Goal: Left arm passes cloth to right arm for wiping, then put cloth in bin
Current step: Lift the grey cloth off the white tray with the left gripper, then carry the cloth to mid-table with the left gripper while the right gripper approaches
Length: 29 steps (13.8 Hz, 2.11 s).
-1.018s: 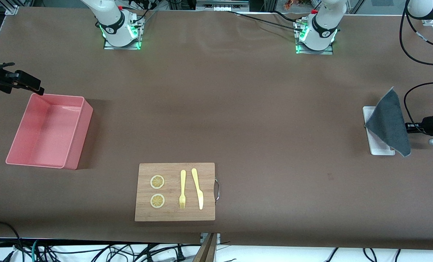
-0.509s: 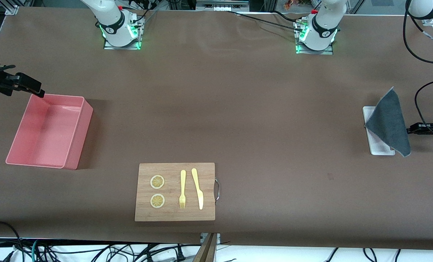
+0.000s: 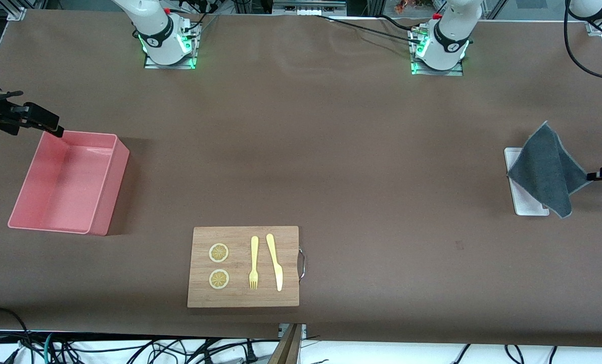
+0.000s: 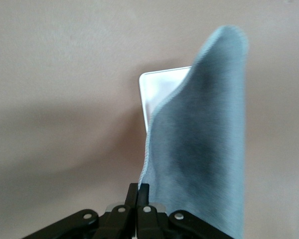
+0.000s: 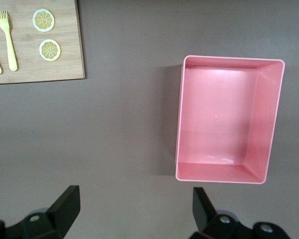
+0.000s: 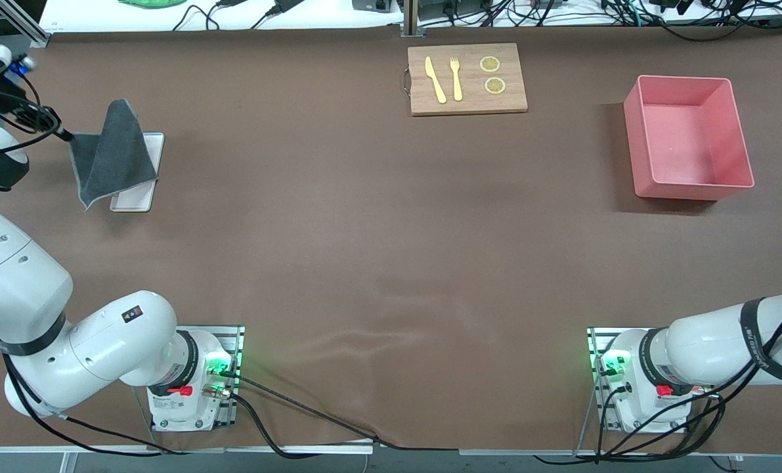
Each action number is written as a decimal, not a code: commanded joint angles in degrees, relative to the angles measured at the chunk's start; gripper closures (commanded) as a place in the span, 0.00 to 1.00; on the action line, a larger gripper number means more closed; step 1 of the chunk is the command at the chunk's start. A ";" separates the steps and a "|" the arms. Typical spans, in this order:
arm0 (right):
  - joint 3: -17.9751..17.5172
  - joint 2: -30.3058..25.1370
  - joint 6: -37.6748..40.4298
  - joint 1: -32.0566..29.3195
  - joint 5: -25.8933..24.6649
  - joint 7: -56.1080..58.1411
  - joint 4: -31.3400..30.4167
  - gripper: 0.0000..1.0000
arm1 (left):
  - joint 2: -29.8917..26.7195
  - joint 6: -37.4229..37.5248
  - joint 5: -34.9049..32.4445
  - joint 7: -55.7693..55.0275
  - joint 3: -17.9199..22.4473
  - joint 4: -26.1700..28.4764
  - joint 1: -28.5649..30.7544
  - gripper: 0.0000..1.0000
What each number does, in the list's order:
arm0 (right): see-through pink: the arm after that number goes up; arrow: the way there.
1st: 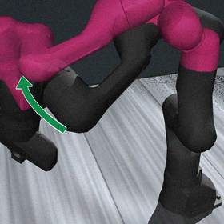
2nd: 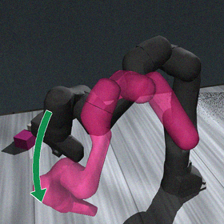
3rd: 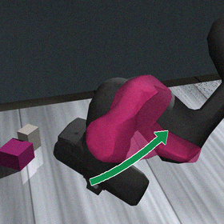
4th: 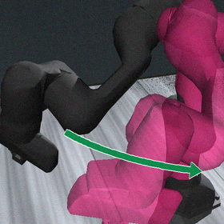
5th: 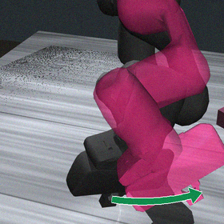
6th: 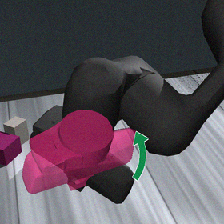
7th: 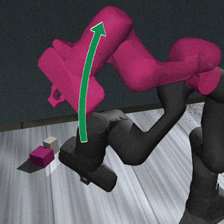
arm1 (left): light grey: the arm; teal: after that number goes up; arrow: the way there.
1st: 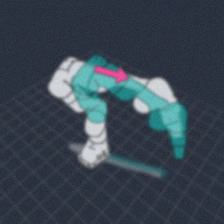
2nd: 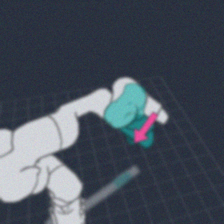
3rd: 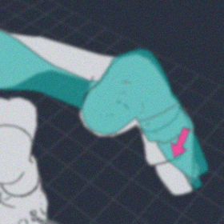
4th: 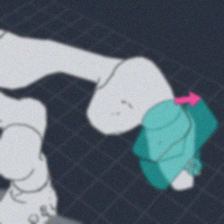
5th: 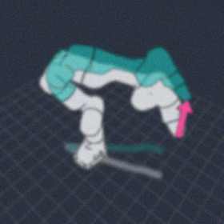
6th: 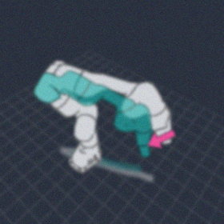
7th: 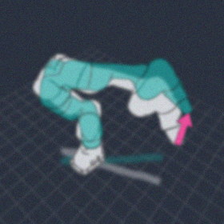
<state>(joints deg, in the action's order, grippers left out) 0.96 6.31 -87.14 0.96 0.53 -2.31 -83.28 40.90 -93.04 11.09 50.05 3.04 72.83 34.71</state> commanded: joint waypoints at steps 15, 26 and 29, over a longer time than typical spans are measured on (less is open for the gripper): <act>-0.25 5.47 -8.46 10.19 7.56 -25.08 0.49 0.00 | -18.22 18.86 -1.51 -33.51 -7.49 0.56 -23.54 1.00; -0.34 9.86 -21.74 19.33 7.73 -44.42 0.49 0.00 | -18.22 2.27 9.72 -75.95 -30.55 0.91 -35.83 1.00; -0.34 11.88 -25.96 22.06 7.73 -51.28 0.49 0.00 | -17.87 -5.20 16.91 -79.05 -30.55 1.17 -39.18 1.00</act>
<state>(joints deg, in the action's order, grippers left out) 0.24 16.84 -110.90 21.48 7.59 -49.63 -83.43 23.16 -94.68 23.46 -27.15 -27.97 73.52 -3.12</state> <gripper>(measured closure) 0.000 0.982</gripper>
